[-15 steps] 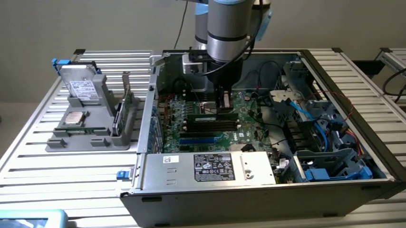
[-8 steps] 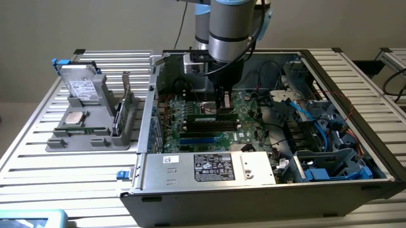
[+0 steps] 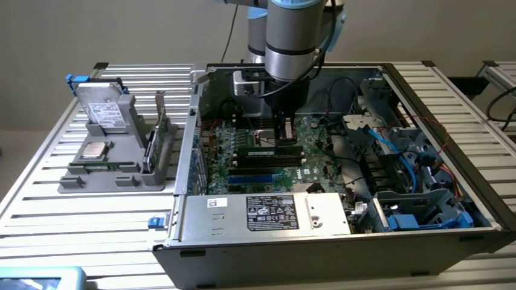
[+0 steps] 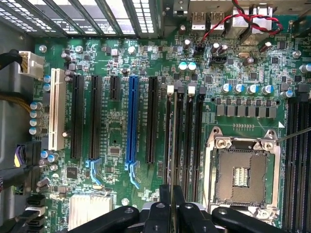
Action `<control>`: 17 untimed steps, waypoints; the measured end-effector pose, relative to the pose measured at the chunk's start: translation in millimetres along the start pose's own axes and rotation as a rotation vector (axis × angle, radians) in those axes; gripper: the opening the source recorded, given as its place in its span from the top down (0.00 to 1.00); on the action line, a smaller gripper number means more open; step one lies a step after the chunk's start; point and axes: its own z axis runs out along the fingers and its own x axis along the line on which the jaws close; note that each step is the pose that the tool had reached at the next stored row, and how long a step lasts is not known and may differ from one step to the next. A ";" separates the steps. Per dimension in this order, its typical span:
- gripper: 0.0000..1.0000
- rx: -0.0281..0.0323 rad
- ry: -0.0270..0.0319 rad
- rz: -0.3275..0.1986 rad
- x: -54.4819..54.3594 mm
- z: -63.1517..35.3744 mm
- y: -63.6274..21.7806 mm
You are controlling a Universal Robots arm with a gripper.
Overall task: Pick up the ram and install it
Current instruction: 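Insert the ram into the slot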
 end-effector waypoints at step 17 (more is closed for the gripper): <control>0.86 0.0155 0.0034 0.001 -1.3 3.7 1.9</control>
